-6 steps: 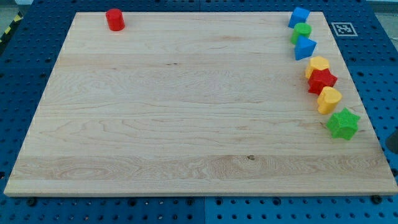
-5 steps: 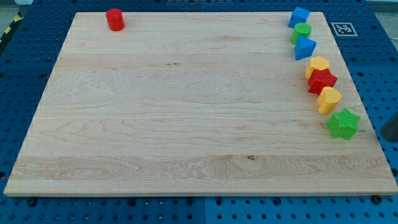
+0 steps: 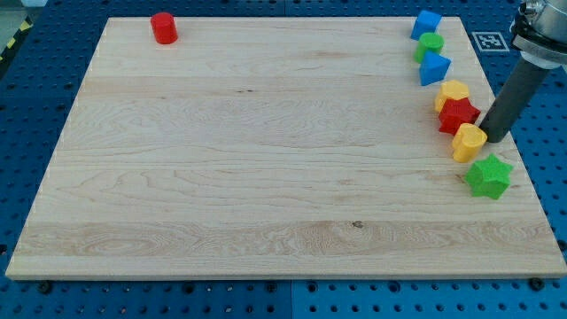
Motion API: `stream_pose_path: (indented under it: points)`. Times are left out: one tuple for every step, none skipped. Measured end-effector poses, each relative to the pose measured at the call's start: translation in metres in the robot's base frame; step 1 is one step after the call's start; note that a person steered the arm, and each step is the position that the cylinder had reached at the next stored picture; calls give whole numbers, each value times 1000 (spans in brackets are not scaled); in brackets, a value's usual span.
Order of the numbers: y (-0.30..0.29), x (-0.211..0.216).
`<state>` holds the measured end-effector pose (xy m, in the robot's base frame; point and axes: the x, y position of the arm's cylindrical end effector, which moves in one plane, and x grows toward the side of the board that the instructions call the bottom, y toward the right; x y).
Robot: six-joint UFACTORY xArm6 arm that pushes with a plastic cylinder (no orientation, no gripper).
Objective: Move the red star to the bottom left of the yellow hexagon
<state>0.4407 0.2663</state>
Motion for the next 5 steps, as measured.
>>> stream_pose_path:
  points:
    - [0,-18]
    - [-1,-19]
    - [-19,-19]
    - [-43,-19]
    - [-64,-22]
